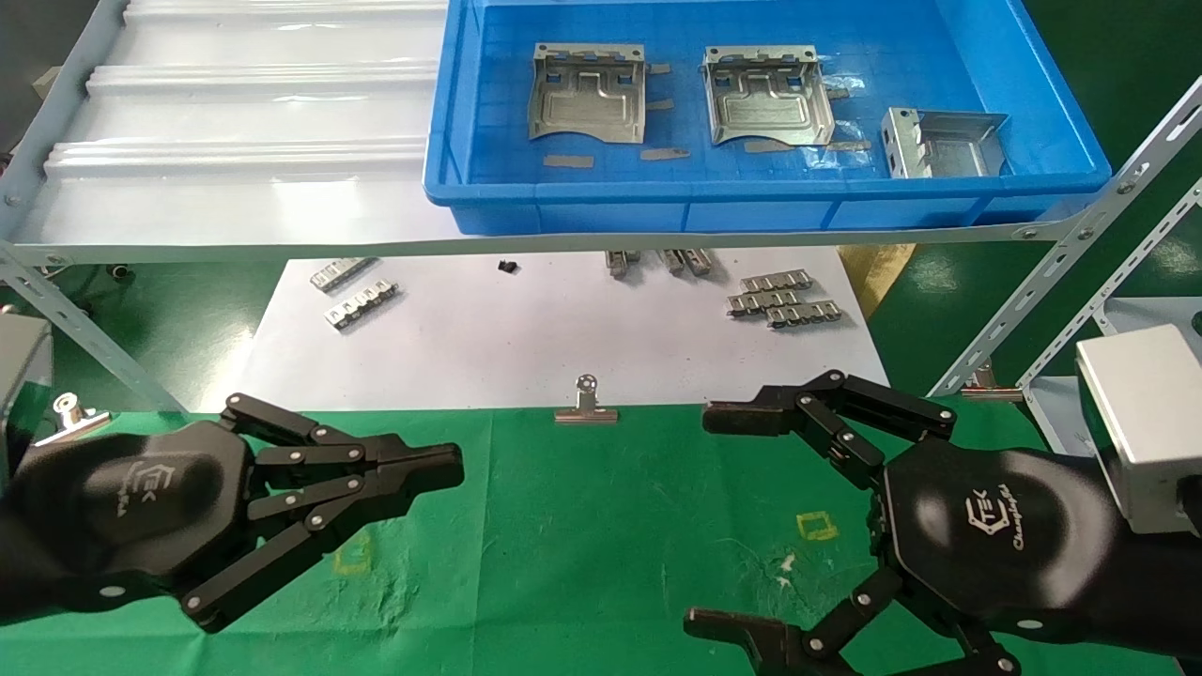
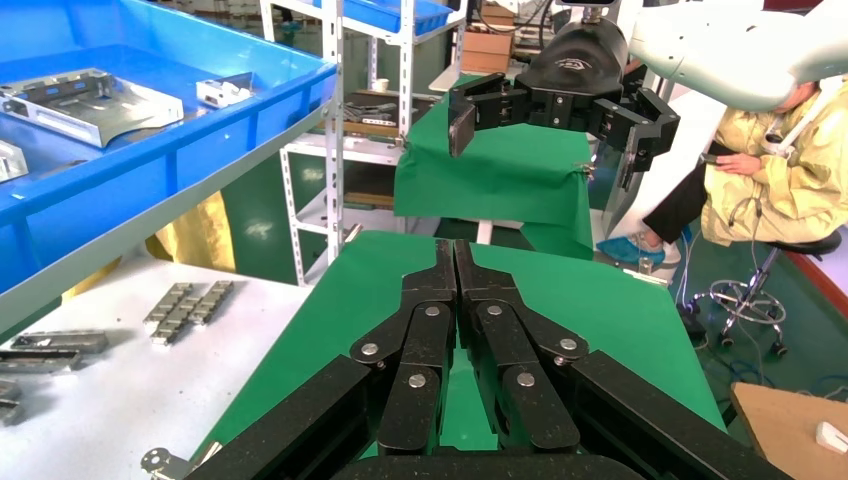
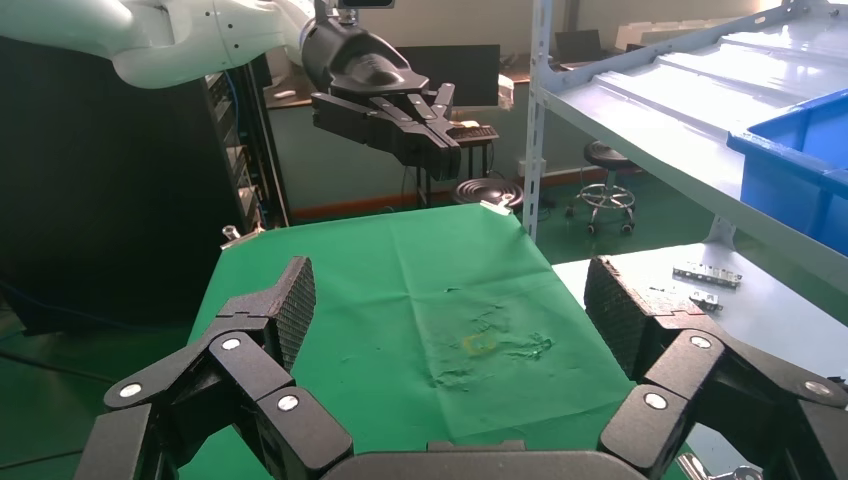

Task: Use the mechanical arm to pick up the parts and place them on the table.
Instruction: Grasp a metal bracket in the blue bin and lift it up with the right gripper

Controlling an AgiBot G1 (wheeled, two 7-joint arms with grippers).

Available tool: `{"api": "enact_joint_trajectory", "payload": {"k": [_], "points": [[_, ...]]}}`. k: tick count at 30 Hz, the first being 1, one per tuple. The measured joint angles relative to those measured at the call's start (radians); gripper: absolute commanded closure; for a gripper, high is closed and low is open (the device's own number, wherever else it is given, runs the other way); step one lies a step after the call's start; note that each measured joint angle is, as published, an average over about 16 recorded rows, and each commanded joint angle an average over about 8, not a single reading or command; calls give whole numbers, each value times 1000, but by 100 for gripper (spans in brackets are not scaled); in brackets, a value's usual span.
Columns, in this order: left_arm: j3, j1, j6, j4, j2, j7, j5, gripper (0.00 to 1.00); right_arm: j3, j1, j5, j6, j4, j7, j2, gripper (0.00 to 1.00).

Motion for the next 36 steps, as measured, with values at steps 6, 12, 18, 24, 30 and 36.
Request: {"api": "enact_joint_trajectory", "payload": {"k": [6,12,18,24,30,36], "points": [[0,0,0,0,0,0,0,100,-25,128,-73,57,-79,7,-71,0],[0,0,0,0,0,0,0,100,-77,330,-193,149,-252,21,-199,0],[0,0,0,0,0,0,0,100,-146,538,-330,255,-512,28,-350,0],[0,0,0,0,0,0,0,100,-210,702,-453,380,-792,18,-488,0],[0,0,0,0,0,0,0,55,-262,808,-550,535,-1026,14,-604,0],[1,0,0,0,0,0,0,0,-295,851,-604,683,-1154,27,-683,62]]}}
